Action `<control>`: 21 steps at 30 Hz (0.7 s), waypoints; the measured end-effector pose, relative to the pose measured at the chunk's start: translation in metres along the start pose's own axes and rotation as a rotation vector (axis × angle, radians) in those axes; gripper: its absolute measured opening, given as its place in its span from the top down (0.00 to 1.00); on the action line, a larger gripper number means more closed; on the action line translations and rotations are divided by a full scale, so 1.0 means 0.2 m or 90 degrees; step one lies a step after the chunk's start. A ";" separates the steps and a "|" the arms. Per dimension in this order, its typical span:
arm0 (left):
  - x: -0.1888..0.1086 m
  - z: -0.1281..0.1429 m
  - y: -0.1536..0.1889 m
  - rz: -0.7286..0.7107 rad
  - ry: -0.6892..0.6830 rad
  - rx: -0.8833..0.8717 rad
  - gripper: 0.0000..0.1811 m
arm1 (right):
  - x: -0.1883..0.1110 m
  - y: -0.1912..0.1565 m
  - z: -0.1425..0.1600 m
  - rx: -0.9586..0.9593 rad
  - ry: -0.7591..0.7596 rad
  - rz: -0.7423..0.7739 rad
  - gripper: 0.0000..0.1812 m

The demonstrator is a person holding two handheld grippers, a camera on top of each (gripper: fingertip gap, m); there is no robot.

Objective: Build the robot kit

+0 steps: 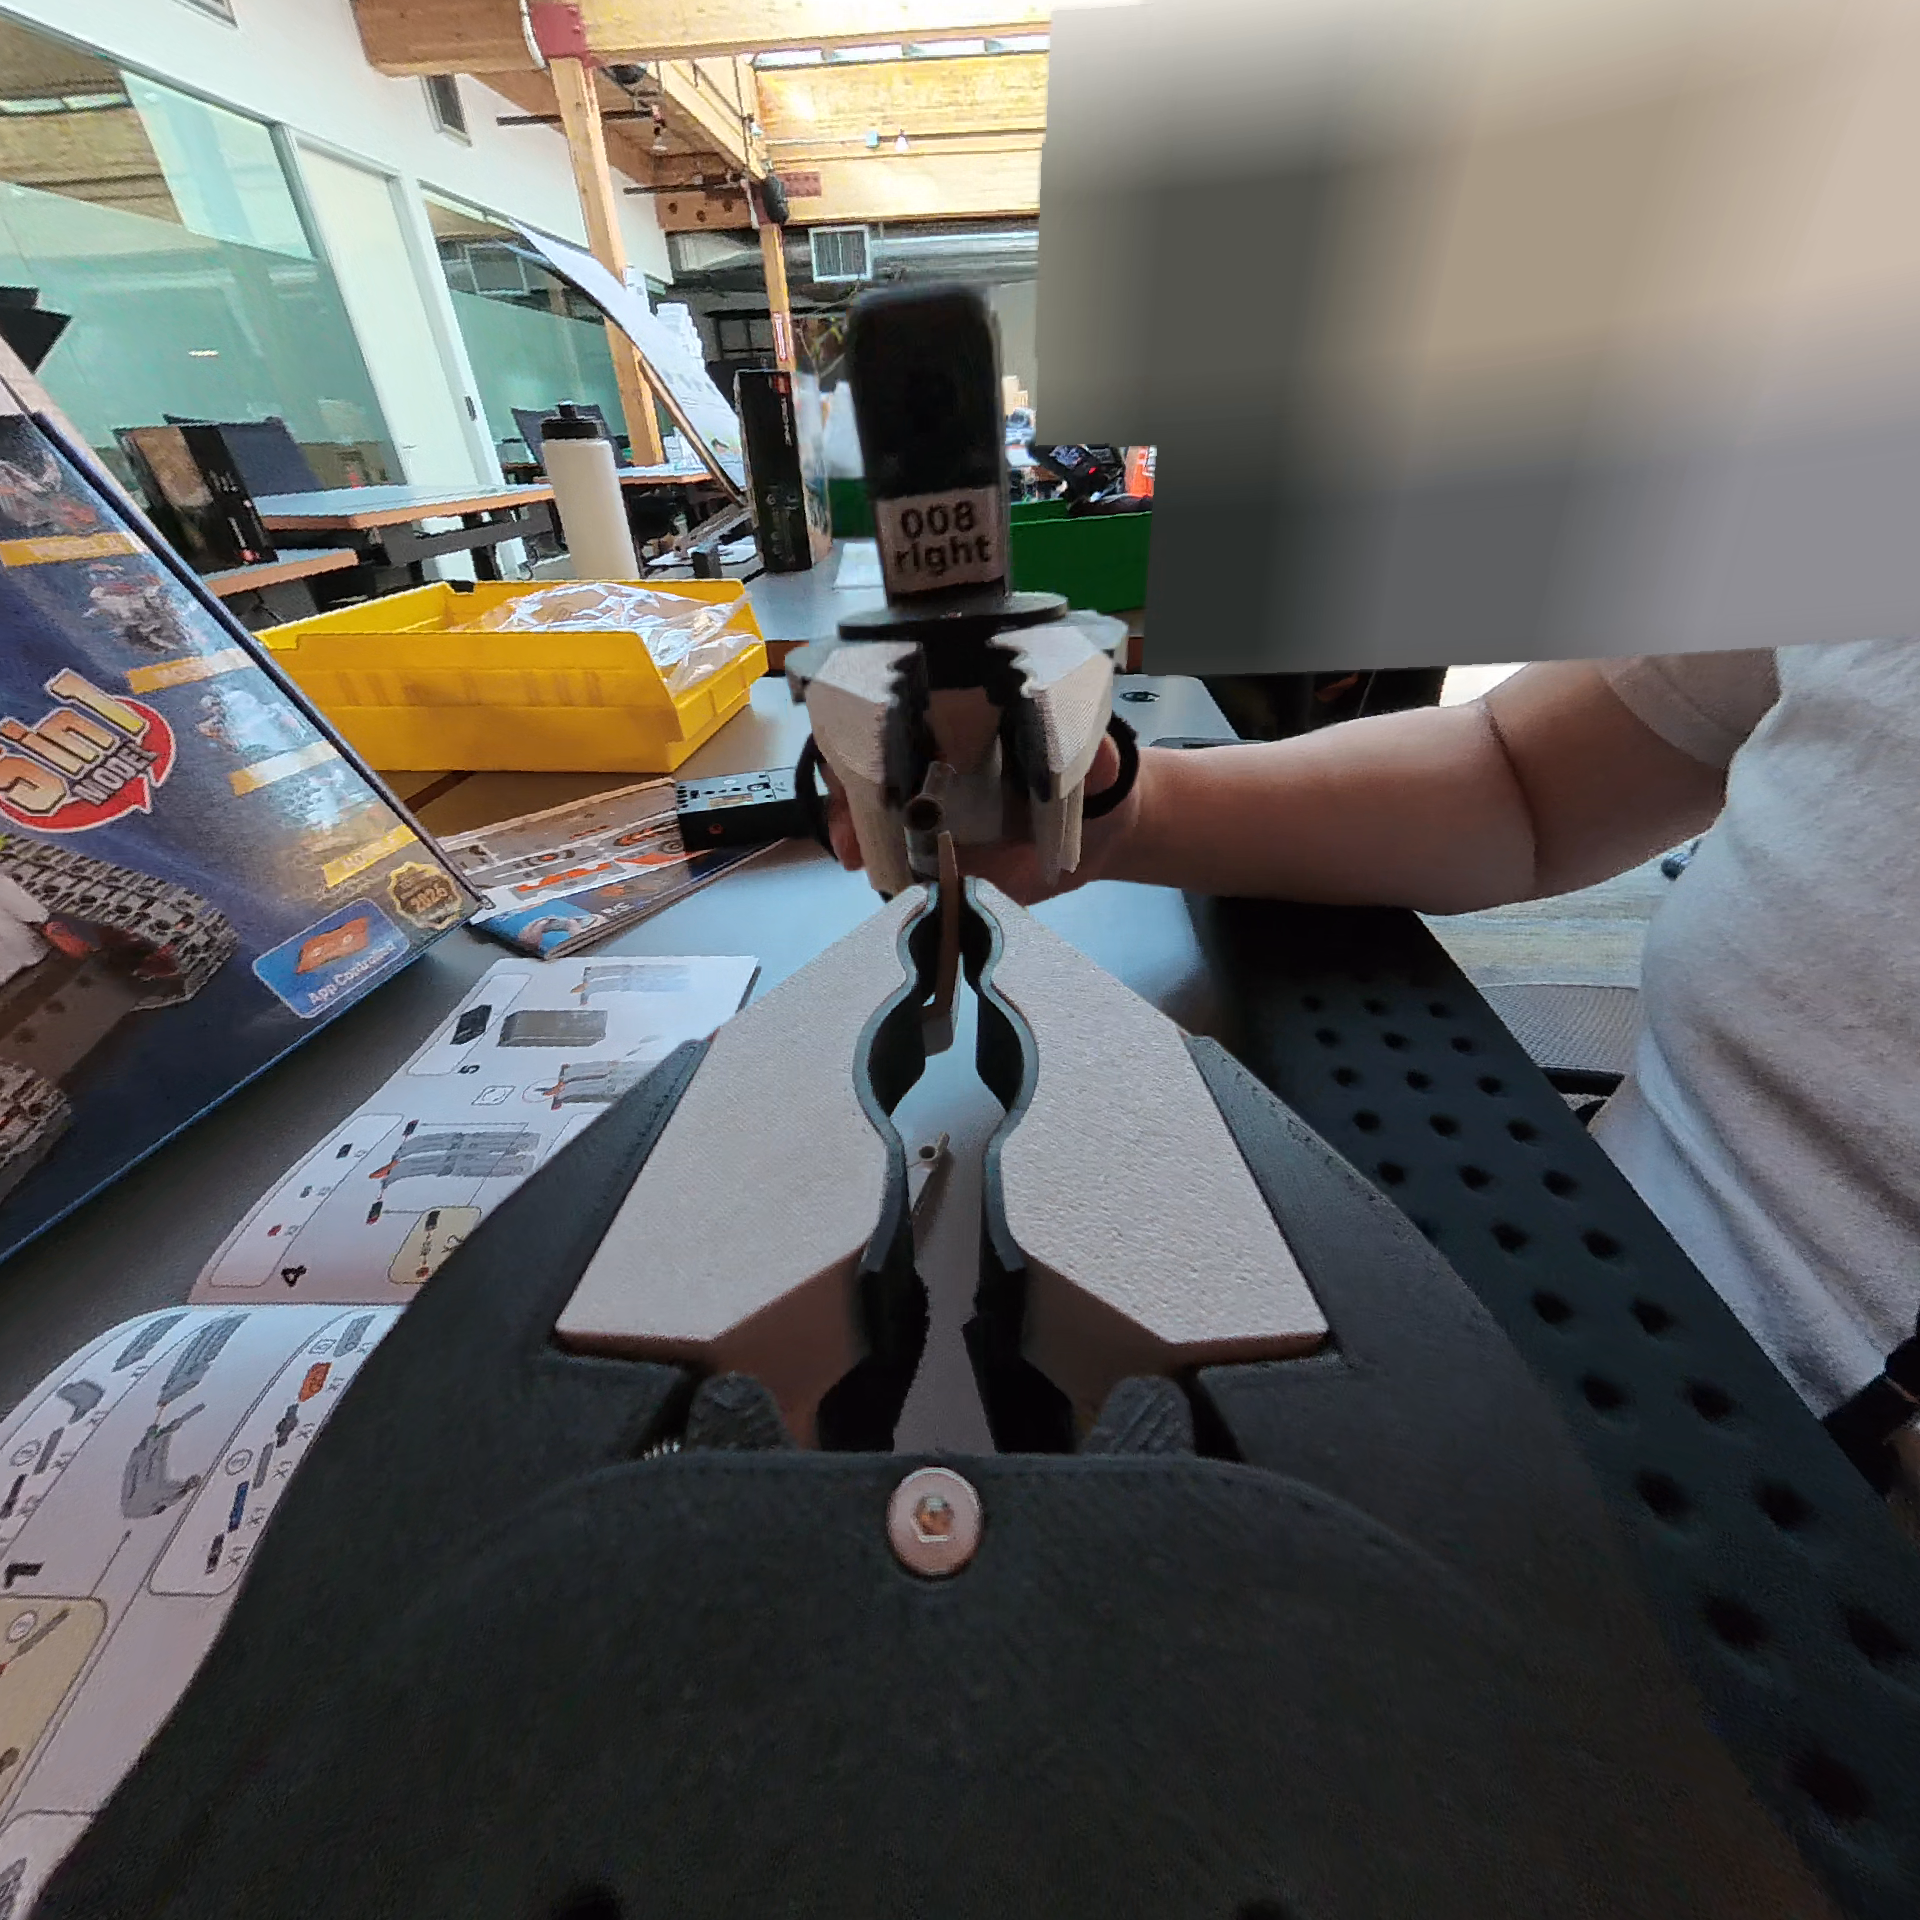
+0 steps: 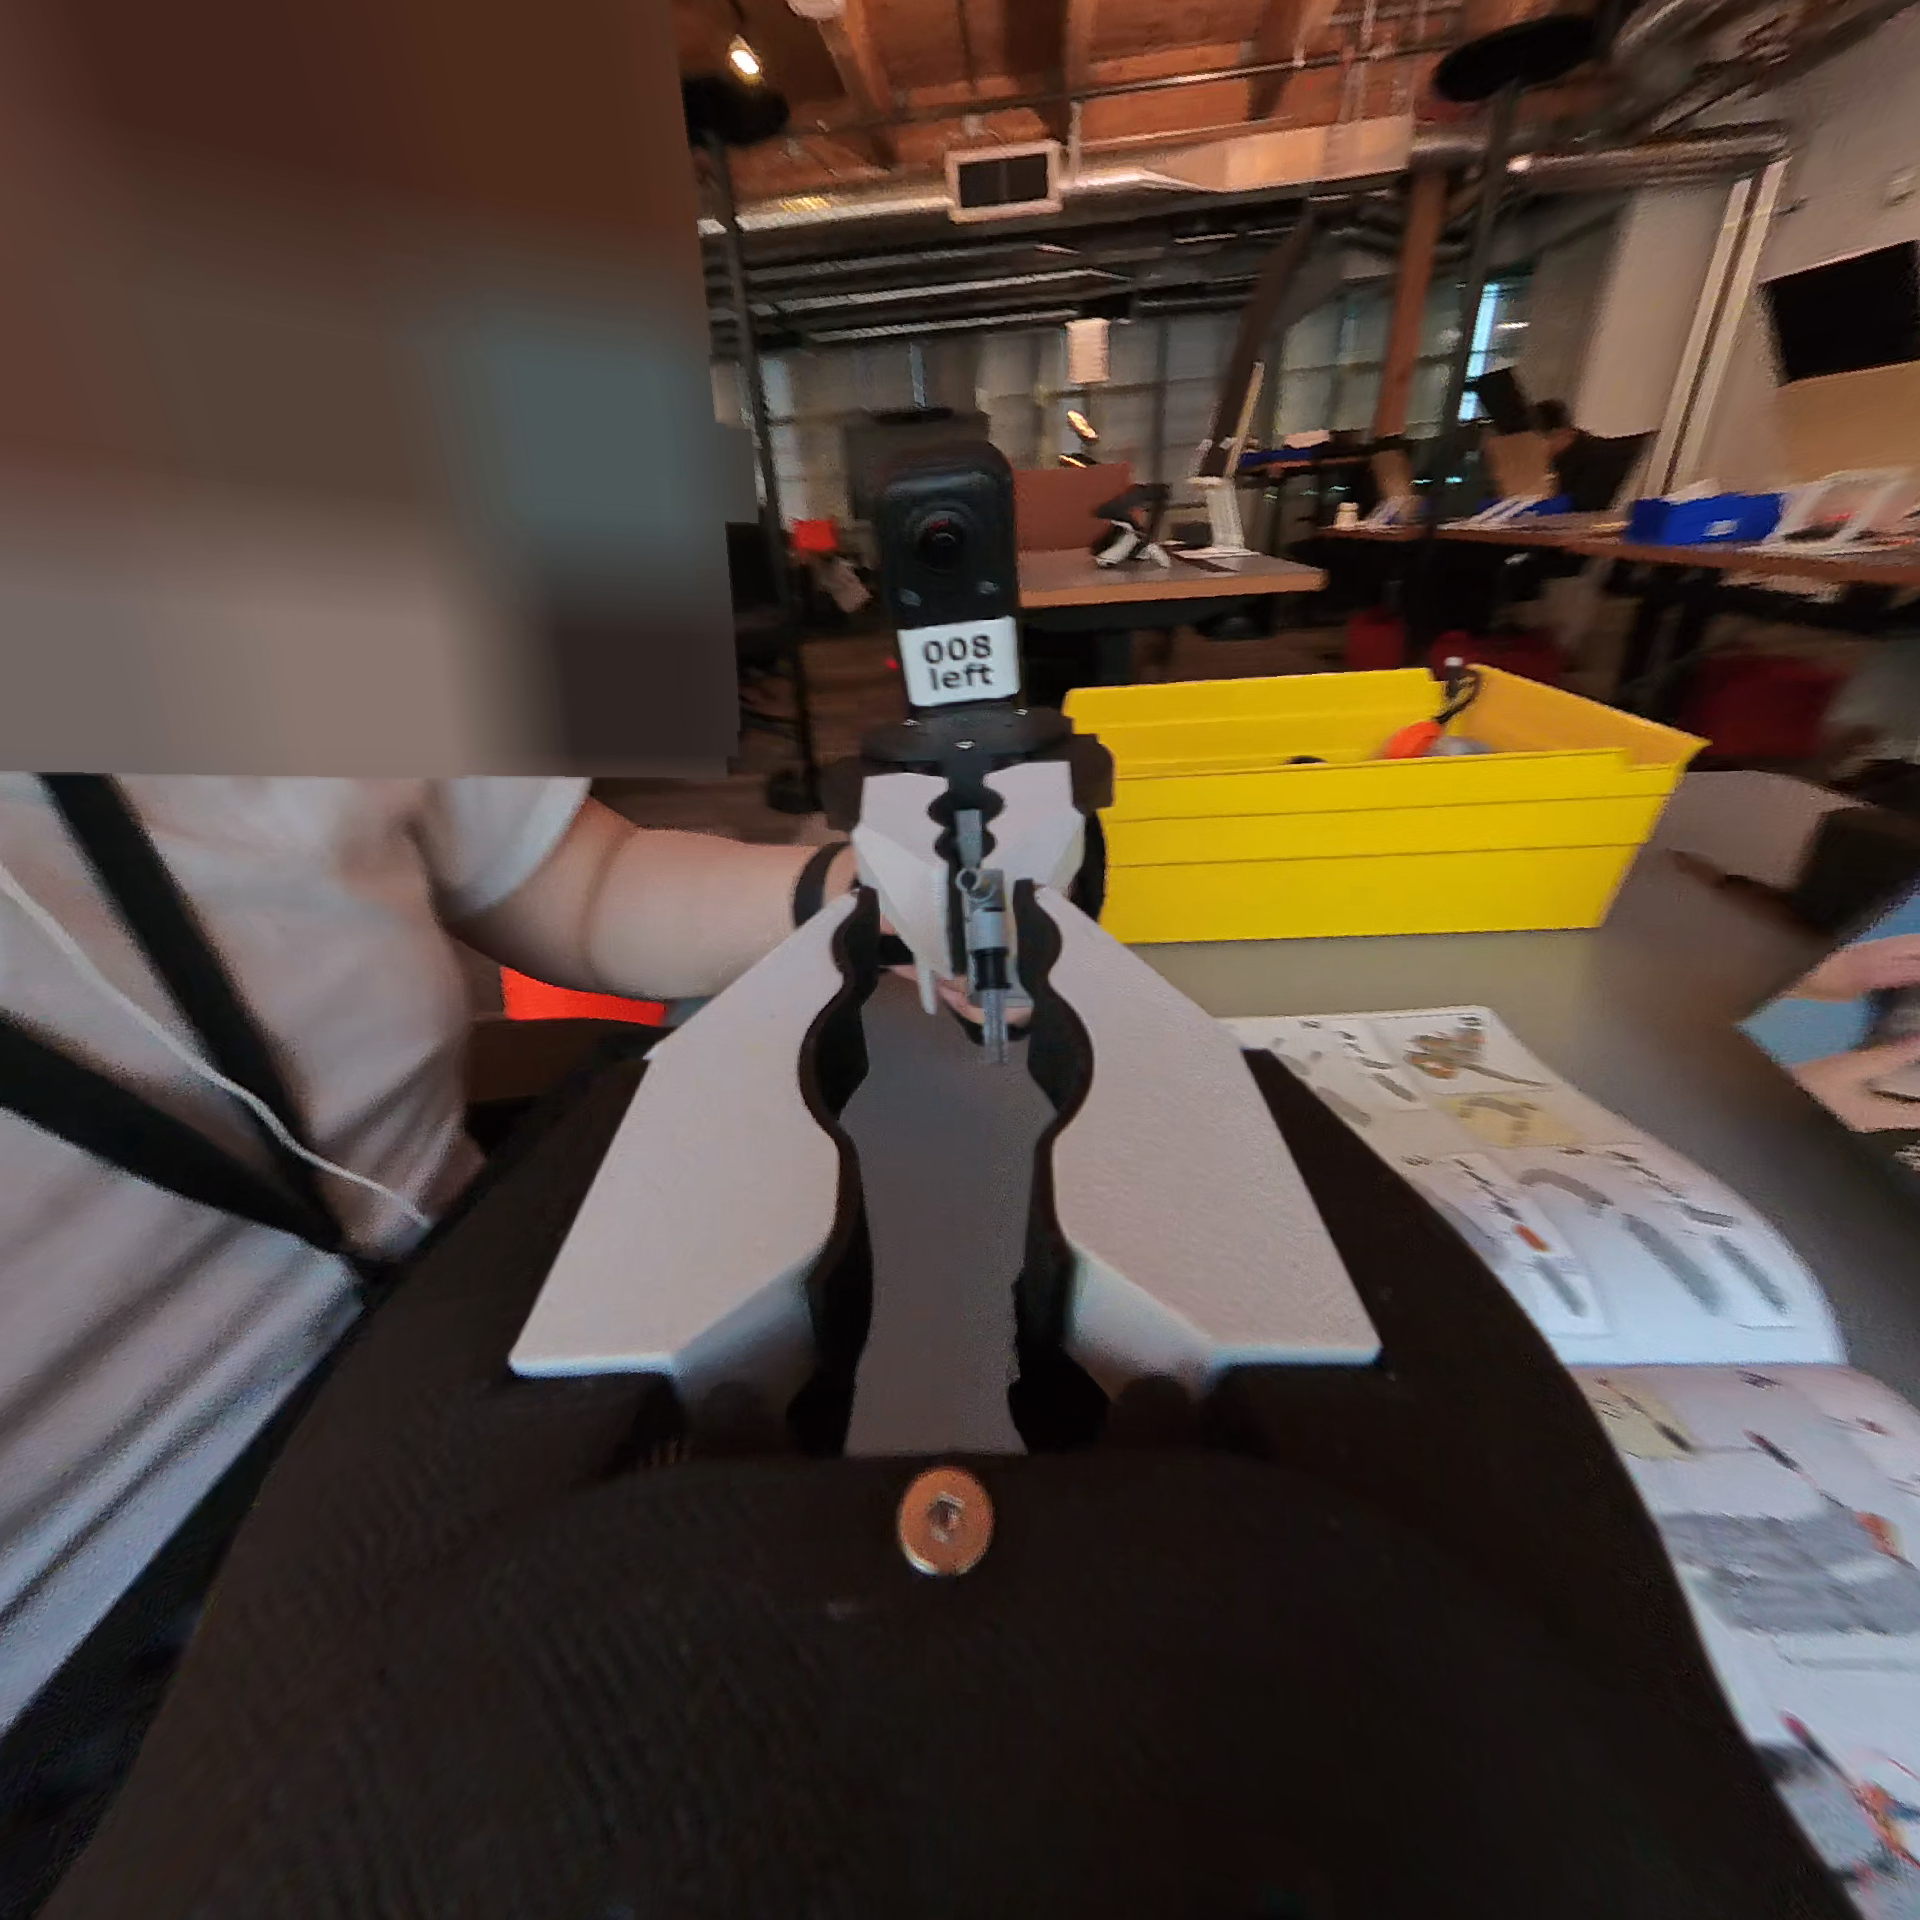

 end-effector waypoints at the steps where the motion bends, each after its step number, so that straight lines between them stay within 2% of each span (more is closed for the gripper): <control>1: 0.00 0.01 0.00 0.000 -0.007 0.000 1.00 | 0.00 0.01 0.00 -0.018 -0.007 0.026 0.86; 3: 0.02 0.02 0.00 -0.007 -0.018 0.004 1.00 | 0.01 0.02 0.01 -0.045 -0.018 0.054 0.89; 4: 0.02 0.03 0.00 -0.006 -0.023 0.005 1.00 | 0.01 0.01 0.01 -0.056 -0.022 0.046 0.95; 5: 0.02 0.03 0.00 -0.003 -0.025 0.004 1.00 | 0.01 0.01 0.01 -0.064 -0.022 0.054 0.97; 11: 0.03 0.04 0.00 0.002 -0.026 -0.005 1.00 | 0.01 0.01 0.02 -0.038 -0.030 0.037 0.97; 21: 0.03 0.03 0.08 0.067 -0.027 0.010 1.00 | 0.00 -0.03 0.03 0.198 0.011 -0.131 0.98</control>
Point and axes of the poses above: each gripper's, where its closed fingertips meet, x out along the fingers, z out of its underside, y = z × x across the jaws, the point moved 3 cm from there along -x, back along the fingers, and after that the axes turned 4 degrees about z, right-handed, at the moved point
